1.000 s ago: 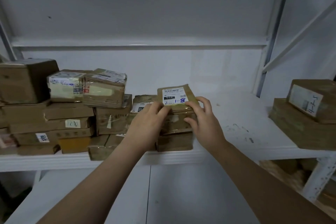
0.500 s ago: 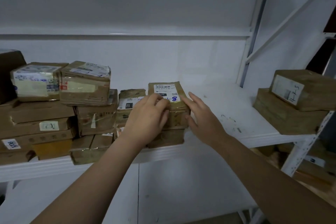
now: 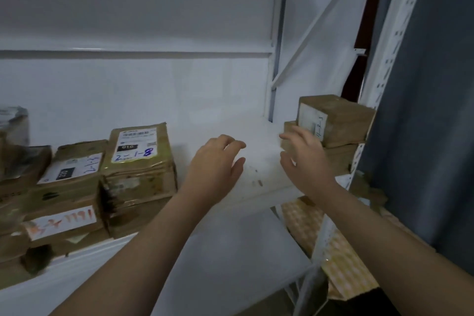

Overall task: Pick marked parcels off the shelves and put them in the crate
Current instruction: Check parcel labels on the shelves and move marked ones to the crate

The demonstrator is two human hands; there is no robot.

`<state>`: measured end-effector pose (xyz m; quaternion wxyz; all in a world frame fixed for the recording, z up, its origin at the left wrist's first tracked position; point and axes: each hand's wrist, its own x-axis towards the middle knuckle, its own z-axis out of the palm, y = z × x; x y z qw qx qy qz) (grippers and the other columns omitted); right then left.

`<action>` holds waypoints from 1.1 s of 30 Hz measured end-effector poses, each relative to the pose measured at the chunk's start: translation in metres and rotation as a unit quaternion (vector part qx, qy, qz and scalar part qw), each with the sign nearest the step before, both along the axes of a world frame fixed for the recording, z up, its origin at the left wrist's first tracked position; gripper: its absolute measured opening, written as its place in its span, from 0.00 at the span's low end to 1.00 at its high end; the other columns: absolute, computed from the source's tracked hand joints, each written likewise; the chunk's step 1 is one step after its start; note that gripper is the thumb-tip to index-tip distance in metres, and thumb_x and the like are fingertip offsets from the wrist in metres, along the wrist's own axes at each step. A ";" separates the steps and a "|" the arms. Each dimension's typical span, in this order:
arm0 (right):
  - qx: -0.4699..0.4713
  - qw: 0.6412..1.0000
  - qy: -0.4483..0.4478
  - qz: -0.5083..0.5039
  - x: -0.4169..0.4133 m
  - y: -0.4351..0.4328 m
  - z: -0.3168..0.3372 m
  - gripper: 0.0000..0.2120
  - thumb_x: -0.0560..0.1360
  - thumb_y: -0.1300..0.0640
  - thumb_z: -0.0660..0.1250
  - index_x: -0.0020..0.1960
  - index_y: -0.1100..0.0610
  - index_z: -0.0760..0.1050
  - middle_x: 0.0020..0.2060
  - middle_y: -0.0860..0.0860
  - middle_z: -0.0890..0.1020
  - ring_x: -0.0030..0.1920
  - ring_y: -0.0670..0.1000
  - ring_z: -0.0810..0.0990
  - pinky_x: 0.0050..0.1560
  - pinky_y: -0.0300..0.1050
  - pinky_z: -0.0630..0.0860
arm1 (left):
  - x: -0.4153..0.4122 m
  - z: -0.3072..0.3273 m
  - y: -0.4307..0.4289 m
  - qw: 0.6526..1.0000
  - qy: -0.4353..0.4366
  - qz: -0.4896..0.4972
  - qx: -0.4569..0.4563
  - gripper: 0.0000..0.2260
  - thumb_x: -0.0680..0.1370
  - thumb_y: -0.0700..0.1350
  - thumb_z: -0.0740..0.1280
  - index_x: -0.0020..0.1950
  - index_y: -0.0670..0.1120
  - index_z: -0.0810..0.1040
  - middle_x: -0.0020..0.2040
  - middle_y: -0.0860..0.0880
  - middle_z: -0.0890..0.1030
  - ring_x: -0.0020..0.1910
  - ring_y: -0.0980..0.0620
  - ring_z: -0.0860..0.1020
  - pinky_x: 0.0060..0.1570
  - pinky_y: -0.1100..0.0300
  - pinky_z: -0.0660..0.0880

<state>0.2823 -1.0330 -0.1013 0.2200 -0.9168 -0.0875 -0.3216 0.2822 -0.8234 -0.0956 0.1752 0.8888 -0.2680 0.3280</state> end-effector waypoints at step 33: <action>0.301 0.942 -0.150 0.013 0.046 -0.130 0.016 0.26 0.61 0.41 0.71 0.51 0.47 0.63 0.54 0.39 0.68 0.58 0.47 0.70 0.55 0.52 0.76 | 0.059 0.013 -0.197 0.778 0.351 -0.235 -0.465 0.22 0.78 0.49 0.64 0.66 0.64 0.57 0.57 0.60 0.74 0.51 0.65 0.77 0.39 0.72 0.75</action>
